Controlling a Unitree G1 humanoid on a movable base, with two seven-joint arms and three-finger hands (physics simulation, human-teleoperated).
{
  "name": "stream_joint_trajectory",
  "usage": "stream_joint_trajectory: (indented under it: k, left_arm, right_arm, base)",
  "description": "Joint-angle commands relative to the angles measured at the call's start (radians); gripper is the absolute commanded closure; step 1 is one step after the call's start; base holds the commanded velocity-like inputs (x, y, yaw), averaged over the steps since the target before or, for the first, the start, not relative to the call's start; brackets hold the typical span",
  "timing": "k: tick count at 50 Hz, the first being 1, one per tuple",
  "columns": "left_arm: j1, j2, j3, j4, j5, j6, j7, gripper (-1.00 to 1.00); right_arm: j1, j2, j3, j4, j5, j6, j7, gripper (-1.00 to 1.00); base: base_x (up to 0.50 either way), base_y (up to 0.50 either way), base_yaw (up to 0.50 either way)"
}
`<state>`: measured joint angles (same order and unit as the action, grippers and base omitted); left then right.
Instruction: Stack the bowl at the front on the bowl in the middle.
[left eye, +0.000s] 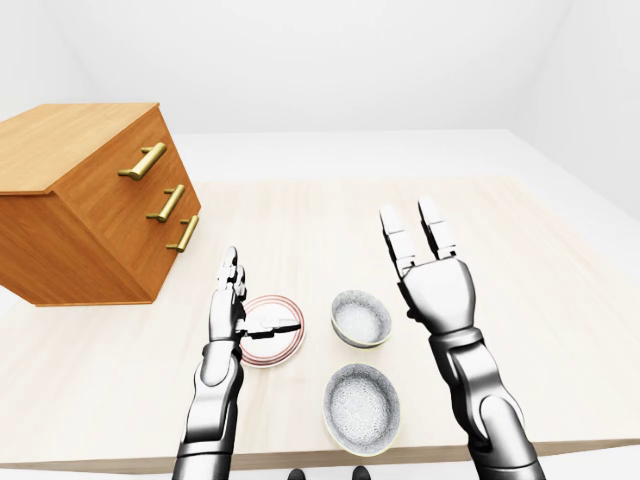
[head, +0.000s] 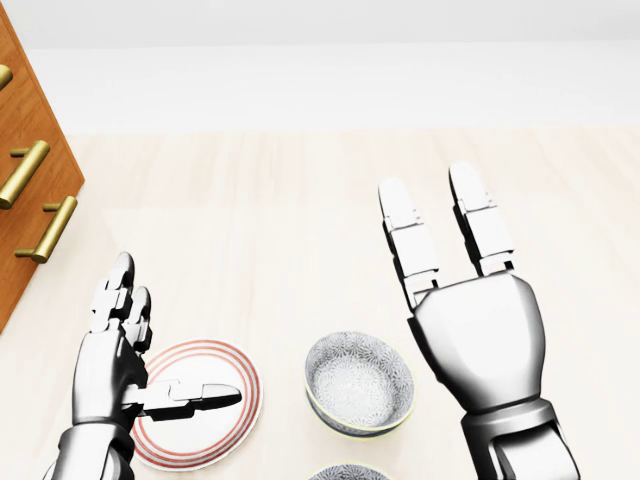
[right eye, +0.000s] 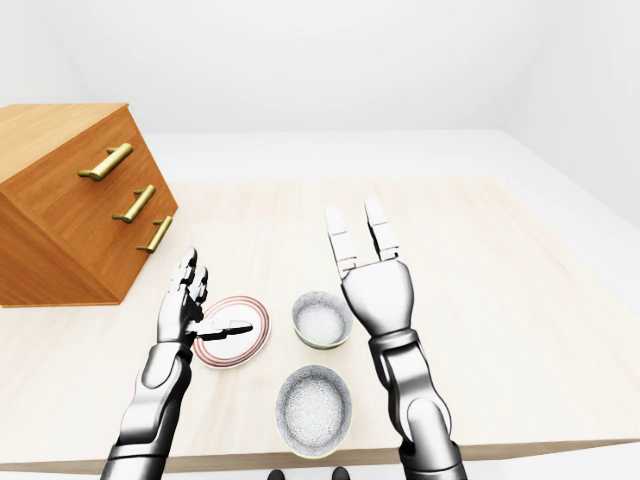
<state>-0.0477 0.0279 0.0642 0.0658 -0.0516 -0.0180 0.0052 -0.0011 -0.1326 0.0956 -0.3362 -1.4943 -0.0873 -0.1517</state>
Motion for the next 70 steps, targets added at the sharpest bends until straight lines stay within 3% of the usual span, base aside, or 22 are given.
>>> stream_joint_trajectory:
  k: [1,3,17,33,37,55,57,59,60,66,70]
  left_arm:
    - [0.0,0.0,-0.001,-0.003,0.0,0.003,0.002,-1.0]
    - [-0.003,0.0,0.0,0.01,0.0,-0.006,0.001,-1.0]
    - [0.004,0.0,-0.002,-0.01,0.001,0.007,0.001,-1.0]
    - [0.004,-0.001,-0.002,0.0,0.002,-0.005,-0.001,-1.0]
    - [0.009,-0.002,-0.004,-0.019,0.002,0.008,0.0,-1.0]
    - [0.003,-0.001,-0.001,-0.007,0.002,0.0,-0.002,-1.0]
    - [0.018,0.002,-0.007,-0.063,0.02,-0.003,0.002,-1.0]
    - [0.034,-0.003,-0.008,-0.207,0.005,0.082,0.002,-1.0]
    - [0.043,-0.003,-0.007,-0.304,-0.004,0.105,0.003,-1.0]
    - [0.038,-0.004,0.022,-0.69,-0.079,0.105,0.018,-1.0]
    - [0.034,-0.006,0.027,-0.817,-0.111,0.105,0.032,-1.0]
  right_arm:
    - [-0.004,0.003,-0.004,-0.004,0.016,0.0,0.005,-1.0]
    - [-0.005,0.003,-0.004,-0.002,0.017,0.0,0.005,-1.0]
    - [-0.01,0.003,-0.011,-0.008,0.032,0.0,0.015,-1.0]
    - [-0.012,0.003,-0.021,-0.03,0.047,0.0,0.035,-1.0]
    - [-0.014,0.003,-0.024,-0.035,0.052,0.0,0.041,-1.0]
    - [-0.016,0.003,-0.028,-0.034,0.061,0.0,0.043,-1.0]
    - [-0.017,0.004,-0.033,-0.05,0.076,0.0,0.058,-1.0]
    - [-0.027,0.003,-0.046,-0.076,0.101,0.0,0.085,-1.0]
    - [-0.041,0.003,-0.06,-0.104,0.128,0.0,0.115,-1.0]
    - [-0.106,0.001,-0.123,-0.222,0.247,0.0,0.251,-1.0]
    - [-0.126,0.002,-0.14,-0.268,0.284,0.0,0.3,-1.0]
  base:
    - [0.0,0.0,0.0]
    - [0.0,0.0,0.0]
    - [0.0,0.0,0.0]
    - [0.0,0.0,0.0]
    - [0.0,0.0,0.0]
    - [0.0,0.0,0.0]
    - [0.0,0.0,0.0]
    - [0.0,0.0,0.0]
    - [0.0,0.0,0.0]
    - [0.0,0.0,0.0]
    - [0.0,0.0,0.0]
